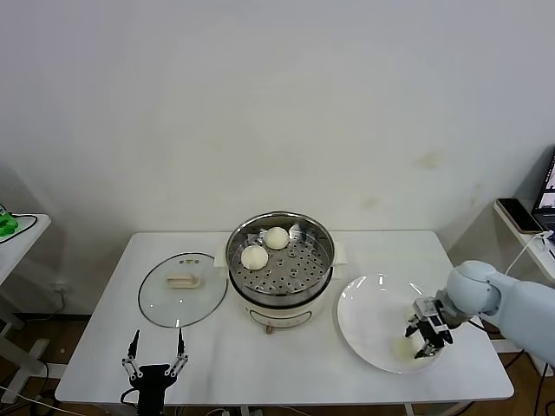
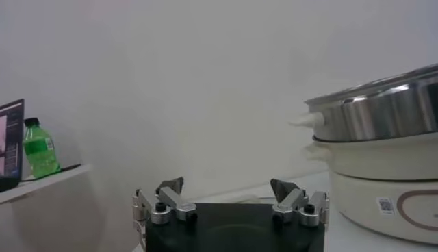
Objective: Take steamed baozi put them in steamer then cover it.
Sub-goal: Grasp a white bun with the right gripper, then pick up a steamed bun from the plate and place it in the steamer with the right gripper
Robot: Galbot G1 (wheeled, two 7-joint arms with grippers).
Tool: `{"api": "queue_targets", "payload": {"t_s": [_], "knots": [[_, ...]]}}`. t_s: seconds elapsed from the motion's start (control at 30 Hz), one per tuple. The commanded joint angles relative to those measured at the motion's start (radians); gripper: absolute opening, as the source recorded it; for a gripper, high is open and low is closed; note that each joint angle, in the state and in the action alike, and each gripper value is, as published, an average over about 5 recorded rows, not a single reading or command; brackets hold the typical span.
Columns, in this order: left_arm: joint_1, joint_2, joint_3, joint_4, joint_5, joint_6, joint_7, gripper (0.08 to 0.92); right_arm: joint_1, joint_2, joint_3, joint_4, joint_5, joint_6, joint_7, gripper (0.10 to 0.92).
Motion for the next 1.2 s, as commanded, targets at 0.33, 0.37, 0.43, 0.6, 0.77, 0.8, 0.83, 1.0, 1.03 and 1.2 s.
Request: {"api": "queue_targets", "payload": {"t_s": [0.33, 0.37, 0.43, 0.6, 0.77, 0.8, 0.83, 1.0, 1.03, 1.2], "knots": [[0.001, -0.001, 0.001, -0.001, 0.004, -0.001, -0.001, 0.823, 0.040, -0.031, 0.041, 0.023, 0.024, 0.001, -0.010, 0.449], [0.001, 0.000, 0.001, -0.001, 0.004, -0.001, -0.001, 0.823, 0.051, -0.034, 0.043, 0.024, 0.030, 0.001, -0.011, 0.447], [0.000, 0.001, 0.001, -0.001, 0.004, -0.001, -0.001, 0.823, 0.069, -0.041, 0.053, 0.025, 0.040, 0.001, -0.012, 0.444], [-0.003, 0.008, -0.001, -0.002, 0.002, -0.001, -0.001, 0.823, 0.154, -0.042, 0.072, 0.004, 0.062, 0.004, -0.018, 0.441], [-0.006, 0.015, -0.001, -0.001, -0.001, 0.000, 0.000, 0.823, 0.350, 0.003, -0.007, -0.066, 0.106, 0.011, -0.027, 0.441], [-0.006, 0.015, -0.001, 0.000, -0.002, -0.001, 0.000, 0.823, 0.398, 0.019, -0.035, -0.083, 0.119, 0.010, -0.028, 0.441], [-0.007, 0.016, -0.001, 0.001, -0.002, -0.001, 0.000, 0.823, 0.447, 0.037, -0.063, -0.096, 0.132, 0.009, -0.029, 0.441], [-0.011, 0.018, -0.003, 0.011, -0.004, -0.002, 0.000, 0.823, 0.657, 0.154, -0.180, -0.140, 0.193, -0.001, -0.028, 0.444], [-0.012, 0.018, -0.003, 0.013, -0.004, -0.002, 0.000, 0.823, 0.688, 0.181, -0.195, -0.146, 0.202, -0.002, -0.028, 0.444], [-0.015, 0.015, 0.000, 0.015, -0.004, -0.002, 0.000, 0.823, 0.804, 0.317, -0.260, -0.183, 0.231, 0.002, -0.026, 0.442]]}}
